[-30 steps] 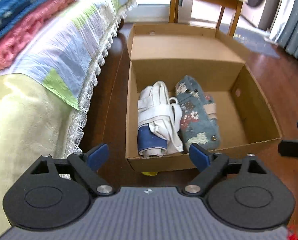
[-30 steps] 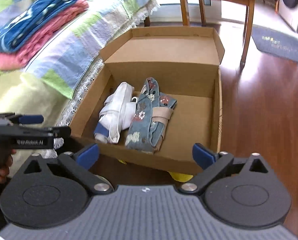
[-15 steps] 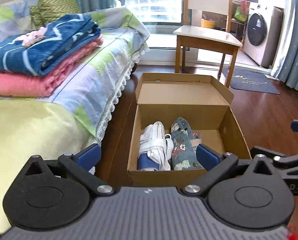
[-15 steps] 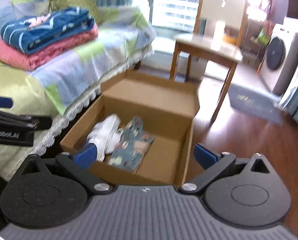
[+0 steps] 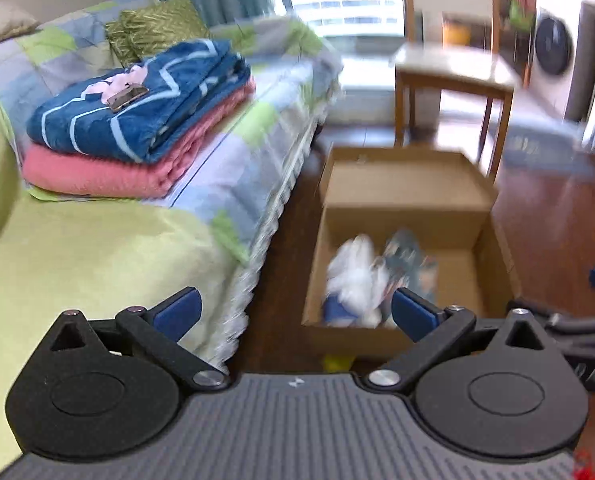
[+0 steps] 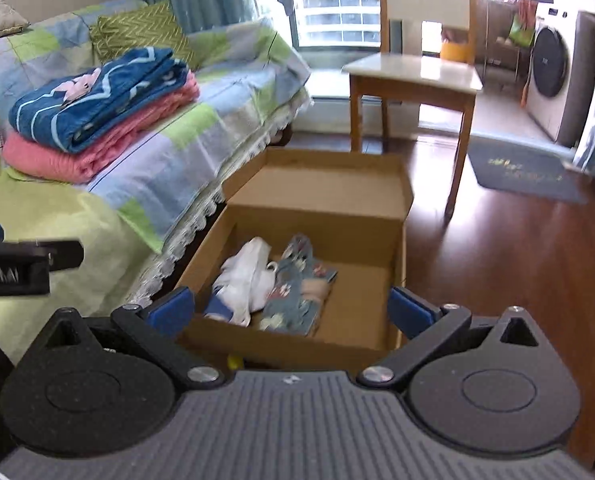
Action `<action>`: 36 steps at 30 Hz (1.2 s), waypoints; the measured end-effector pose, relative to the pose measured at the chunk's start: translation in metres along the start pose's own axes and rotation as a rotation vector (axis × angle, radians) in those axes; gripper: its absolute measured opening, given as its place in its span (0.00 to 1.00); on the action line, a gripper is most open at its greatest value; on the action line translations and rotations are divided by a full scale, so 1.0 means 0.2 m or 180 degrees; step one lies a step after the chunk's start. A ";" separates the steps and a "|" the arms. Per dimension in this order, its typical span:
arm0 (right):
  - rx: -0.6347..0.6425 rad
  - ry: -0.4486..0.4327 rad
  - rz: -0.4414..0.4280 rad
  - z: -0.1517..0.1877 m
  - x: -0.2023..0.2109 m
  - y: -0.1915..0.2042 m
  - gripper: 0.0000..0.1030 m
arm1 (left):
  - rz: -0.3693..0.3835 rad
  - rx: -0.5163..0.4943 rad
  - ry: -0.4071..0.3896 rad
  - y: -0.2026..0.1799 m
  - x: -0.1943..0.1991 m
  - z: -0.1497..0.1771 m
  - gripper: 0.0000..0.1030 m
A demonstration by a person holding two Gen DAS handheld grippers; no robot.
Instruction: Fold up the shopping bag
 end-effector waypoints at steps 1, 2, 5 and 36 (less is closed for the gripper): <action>-0.0008 0.0029 -0.0009 0.01 -0.01 0.00 0.99 | -0.0028 -0.0027 0.0020 0.00 0.00 0.01 0.99; -0.0016 0.0058 -0.0019 0.01 -0.01 0.01 0.99 | -0.0041 -0.0032 0.0037 -0.01 -0.01 0.02 0.99; -0.0006 0.0151 -0.0033 0.03 -0.03 0.02 0.99 | -0.0067 -0.0046 0.0086 -0.02 -0.03 0.05 0.99; -0.0625 0.0647 0.0773 0.13 -0.43 -0.13 0.99 | 0.0612 -0.0036 0.0587 -0.14 -0.55 0.16 0.99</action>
Point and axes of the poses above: each gripper's, at about its wrist camera, not at the fingertips, and x roughly against the way its jaws point, y to its left, z to its underside, the point moved 3 cm from there along -x, roughly the way its jaws point, and after that the axes turned 6 degrees about -y, right-handed, at the moved point
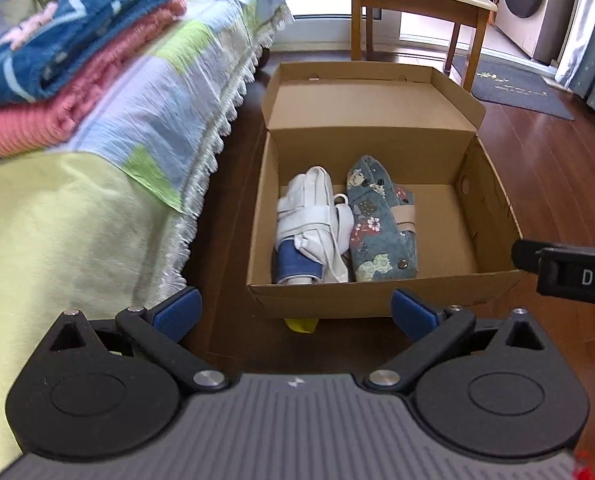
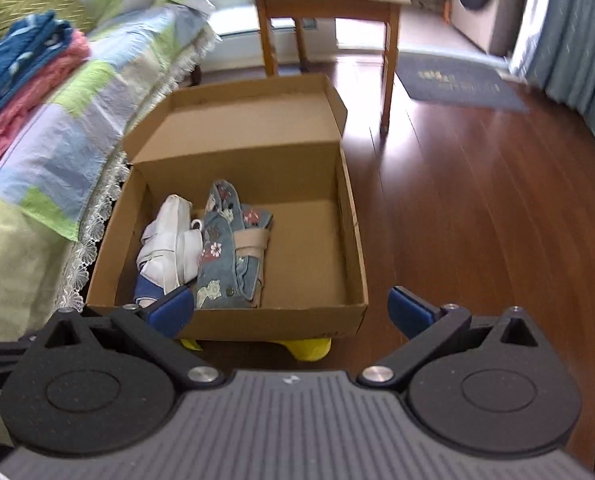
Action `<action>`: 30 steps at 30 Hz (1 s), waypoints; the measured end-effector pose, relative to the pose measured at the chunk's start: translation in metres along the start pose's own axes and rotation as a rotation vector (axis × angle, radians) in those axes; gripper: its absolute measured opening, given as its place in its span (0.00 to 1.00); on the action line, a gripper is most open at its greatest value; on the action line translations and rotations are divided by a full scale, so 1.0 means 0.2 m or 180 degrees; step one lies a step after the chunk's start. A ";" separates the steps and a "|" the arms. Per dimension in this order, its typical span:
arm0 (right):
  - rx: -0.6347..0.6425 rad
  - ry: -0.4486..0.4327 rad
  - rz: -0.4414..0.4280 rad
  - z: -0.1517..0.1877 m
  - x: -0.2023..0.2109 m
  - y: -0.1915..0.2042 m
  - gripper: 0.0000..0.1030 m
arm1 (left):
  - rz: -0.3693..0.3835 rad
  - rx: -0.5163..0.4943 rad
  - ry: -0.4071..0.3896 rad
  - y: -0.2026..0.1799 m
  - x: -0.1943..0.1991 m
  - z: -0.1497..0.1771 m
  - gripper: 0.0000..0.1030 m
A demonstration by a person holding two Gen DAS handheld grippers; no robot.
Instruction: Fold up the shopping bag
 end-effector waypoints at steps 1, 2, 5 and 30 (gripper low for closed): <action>-0.0027 0.0045 -0.0001 0.00 -0.02 0.00 0.99 | 0.0032 0.0033 -0.0001 0.01 -0.02 0.00 0.99; -0.0050 0.0082 0.0007 0.00 -0.04 0.01 0.99 | 0.0056 0.0059 0.0000 0.02 -0.04 -0.01 0.99; -0.0033 0.0143 0.0032 0.01 -0.09 0.03 0.99 | 0.0051 0.0105 0.0068 0.05 -0.12 0.00 0.99; 0.0169 0.0439 0.0020 0.17 -0.25 0.11 0.99 | -0.0069 0.0339 0.0391 0.13 -0.33 0.04 0.98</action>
Point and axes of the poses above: each gripper's, at about its wrist camera, not at the fingertips, and x roughly against the way its jaws point, y to its left, z to its underside, the point moved 3 cm from there along -x, roughly the way its jaws point, and after that the axes turned 6 degrees about -y, right-handed, at the moved point
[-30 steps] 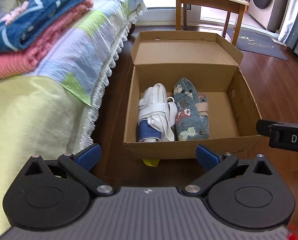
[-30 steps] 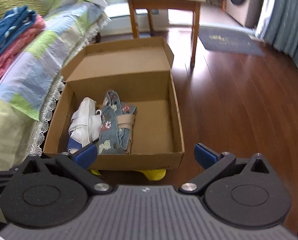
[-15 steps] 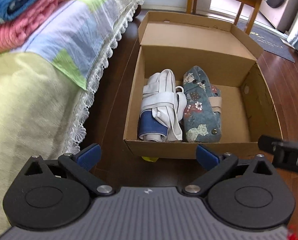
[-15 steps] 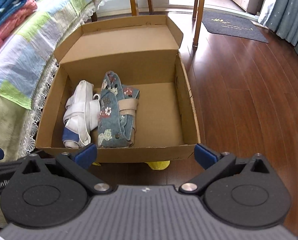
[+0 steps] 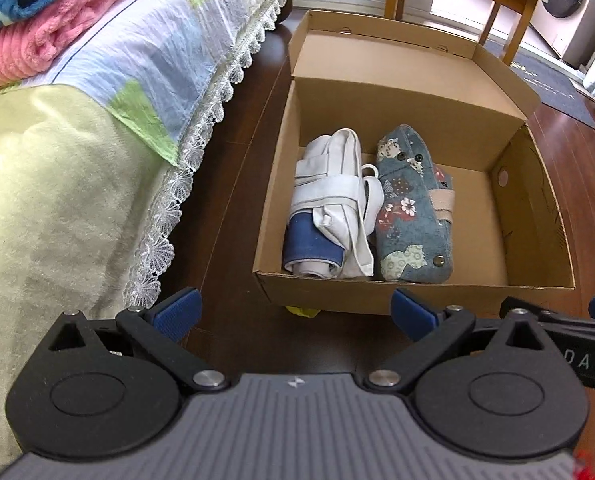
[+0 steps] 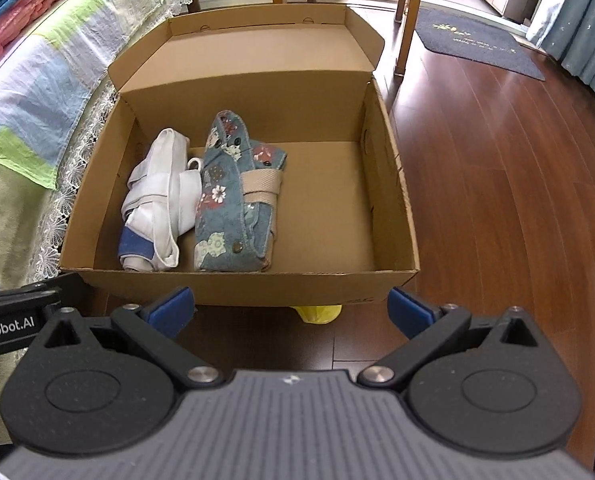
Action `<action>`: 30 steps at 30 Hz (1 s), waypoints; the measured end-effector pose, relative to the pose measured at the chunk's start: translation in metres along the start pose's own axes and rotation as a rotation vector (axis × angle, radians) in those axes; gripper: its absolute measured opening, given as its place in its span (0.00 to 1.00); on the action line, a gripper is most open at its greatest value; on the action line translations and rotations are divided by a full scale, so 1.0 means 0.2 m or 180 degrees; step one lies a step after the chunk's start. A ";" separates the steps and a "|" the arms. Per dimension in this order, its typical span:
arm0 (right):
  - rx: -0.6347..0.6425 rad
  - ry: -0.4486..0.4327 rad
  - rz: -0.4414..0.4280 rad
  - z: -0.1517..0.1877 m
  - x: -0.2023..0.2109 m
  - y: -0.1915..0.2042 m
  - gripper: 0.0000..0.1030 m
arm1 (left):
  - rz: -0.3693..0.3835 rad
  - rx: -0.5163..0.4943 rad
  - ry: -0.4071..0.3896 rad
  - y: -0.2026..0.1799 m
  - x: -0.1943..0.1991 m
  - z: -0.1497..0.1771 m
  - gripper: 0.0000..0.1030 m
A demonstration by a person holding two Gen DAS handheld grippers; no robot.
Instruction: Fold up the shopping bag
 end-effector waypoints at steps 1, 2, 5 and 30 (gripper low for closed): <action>0.0008 0.0009 -0.0003 0.01 0.00 0.00 0.99 | -0.0010 0.0014 0.0000 0.01 0.00 0.00 0.98; 0.0015 0.0019 -0.0005 0.01 -0.01 0.01 0.99 | -0.0019 0.0027 -0.0003 0.01 0.01 0.00 0.98; 0.0038 0.0047 -0.0014 0.03 -0.02 0.01 0.99 | -0.0047 0.0060 -0.0014 0.03 0.02 0.00 0.98; 0.0162 0.0014 -0.0119 -0.05 -0.04 0.12 0.99 | -0.0205 0.0034 -0.0353 0.08 0.12 -0.01 0.98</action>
Point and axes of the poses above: each gripper's, at about its wrist camera, not at the fingertips, and x roughly against the way its jaws point, y to its left, z to its underside, the point moved 3 cm from there along -x, roughly the way its jaws point, and after that the axes turned 6 degrees about -y, right-handed, at the moved point
